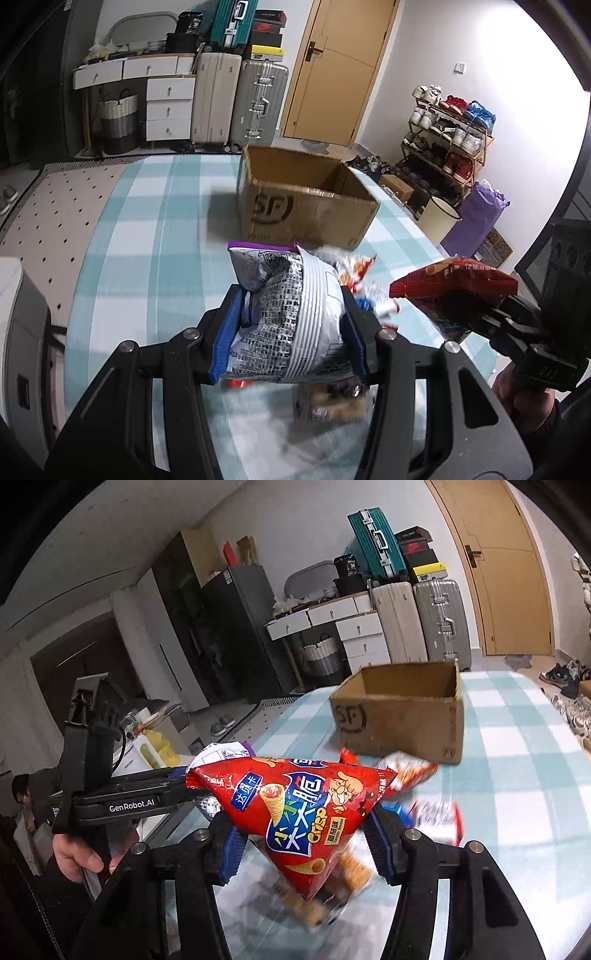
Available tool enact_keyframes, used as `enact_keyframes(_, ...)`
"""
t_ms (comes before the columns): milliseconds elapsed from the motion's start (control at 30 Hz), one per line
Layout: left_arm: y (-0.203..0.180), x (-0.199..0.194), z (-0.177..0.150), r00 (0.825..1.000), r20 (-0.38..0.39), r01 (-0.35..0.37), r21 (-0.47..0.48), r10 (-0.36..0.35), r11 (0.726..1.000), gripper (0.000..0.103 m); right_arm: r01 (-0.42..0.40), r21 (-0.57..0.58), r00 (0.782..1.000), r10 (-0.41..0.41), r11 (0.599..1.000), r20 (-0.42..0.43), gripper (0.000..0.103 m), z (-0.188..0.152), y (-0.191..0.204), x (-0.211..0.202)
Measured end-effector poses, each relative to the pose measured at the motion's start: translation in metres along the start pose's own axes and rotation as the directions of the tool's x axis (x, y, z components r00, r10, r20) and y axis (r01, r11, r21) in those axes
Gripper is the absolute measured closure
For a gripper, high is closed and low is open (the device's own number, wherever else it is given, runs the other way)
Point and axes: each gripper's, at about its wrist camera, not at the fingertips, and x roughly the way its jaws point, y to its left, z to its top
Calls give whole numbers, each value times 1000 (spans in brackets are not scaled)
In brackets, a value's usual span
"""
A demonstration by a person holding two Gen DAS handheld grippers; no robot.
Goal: Organize snacks
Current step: 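Carry both bags over the cardboard box and open both grippers to drop them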
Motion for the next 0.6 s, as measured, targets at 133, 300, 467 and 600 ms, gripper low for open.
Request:
enact_keyframes(133,-8,15,29,1000,-4,17,6,-17,1000,55,1,-17,1000,-1,1000,12,46,27,-7,3)
enact_keyframes(300,-16,34,62,1000,-3,18,12,-18,1000,55,13,-47,1000,-12,999,23,46,59,-18,12)
enact_keyframes(467,-23,56,97,1000,5,-5,31,5,999,55,33,-62,999,-31,998,30,46,94,-34,24)
enact_keyframes(600,-26,78,121,1000,-4,-10,45,11,999,55,62,-69,998,-60,996,32,46,123,-54,38)
